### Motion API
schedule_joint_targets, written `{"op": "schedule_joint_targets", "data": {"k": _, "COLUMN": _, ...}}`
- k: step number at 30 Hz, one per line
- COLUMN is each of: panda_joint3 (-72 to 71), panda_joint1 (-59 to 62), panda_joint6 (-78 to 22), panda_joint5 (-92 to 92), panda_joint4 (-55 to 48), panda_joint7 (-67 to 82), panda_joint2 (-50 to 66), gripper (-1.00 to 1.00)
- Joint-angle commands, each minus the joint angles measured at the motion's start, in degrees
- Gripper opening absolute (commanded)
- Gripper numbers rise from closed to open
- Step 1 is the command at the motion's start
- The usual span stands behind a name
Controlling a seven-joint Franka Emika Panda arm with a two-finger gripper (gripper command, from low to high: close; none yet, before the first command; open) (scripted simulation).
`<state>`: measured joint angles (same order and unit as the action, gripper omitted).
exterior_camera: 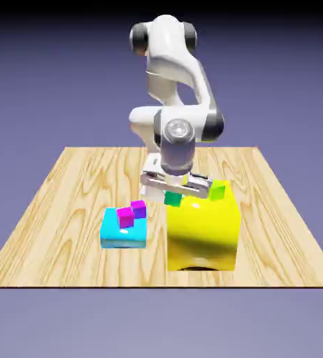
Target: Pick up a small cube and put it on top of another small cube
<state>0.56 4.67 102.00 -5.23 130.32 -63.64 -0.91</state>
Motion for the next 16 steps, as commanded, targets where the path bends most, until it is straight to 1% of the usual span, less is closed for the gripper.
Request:
{"op": "schedule_joint_targets", "data": {"k": 1, "panda_joint3": 2.1, "panda_joint1": -0.13, "panda_joint6": 0.73, "panda_joint5": -1.17, "panda_joint4": 1.78, "panda_joint7": 0.16, "panda_joint2": -1.42, "gripper": -1.0}}
{"op": "schedule_joint_targets", "data": {"k": 6, "panda_joint3": 11.65, "panda_joint1": 10.09, "panda_joint6": 6.54, "panda_joint5": -6.45, "panda_joint4": 9.68, "panda_joint7": -0.19, "panda_joint2": -3.69, "gripper": -1.0}}
{"op": "schedule_joint_targets", "data": {"k": 8, "panda_joint3": 12.02, "panda_joint1": 10.91, "panda_joint6": 6.96, "panda_joint5": -6.59, "panda_joint4": 9.96, "panda_joint7": -0.3, "panda_joint2": -3.43, "gripper": -1.0}}
{"op": "schedule_joint_targets", "data": {"k": 12, "panda_joint3": 11.0, "panda_joint1": 10.11, "panda_joint6": 16.91, "panda_joint5": -9.5, "panda_joint4": 15.76, "panda_joint7": 1.87, "panda_joint2": 1.01, "gripper": -1.0}}
{"op": "schedule_joint_targets", "data": {"k": 13, "panda_joint3": 10.93, "panda_joint1": 10.06, "panda_joint6": 17.6, "panda_joint5": -9.7, "panda_joint4": 16.16, "panda_joint7": 2.02, "panda_joint2": 1.31, "gripper": -1.0}}
{"op": "schedule_joint_targets", "data": {"k": 14, "panda_joint3": 10.93, "panda_joint1": 10.06, "panda_joint6": 17.6, "panda_joint5": -9.7, "panda_joint4": 16.16, "panda_joint7": 2.02, "panda_joint2": 1.31, "gripper": 1.0}}
{"op": "schedule_joint_targets", "data": {"k": 15, "panda_joint3": 10.93, "panda_joint1": 10.05, "panda_joint6": 17.6, "panda_joint5": -9.7, "panda_joint4": 16.16, "panda_joint7": 2.02, "panda_joint2": 1.31, "gripper": 1.0}}
{"op": "schedule_joint_targets", "data": {"k": 16, "panda_joint3": 11.18, "panda_joint1": 10.25, "panda_joint6": 15.11, "panda_joint5": -8.98, "panda_joint4": 14.71, "panda_joint7": 1.48, "panda_joint2": 0.2, "gripper": 1.0}}
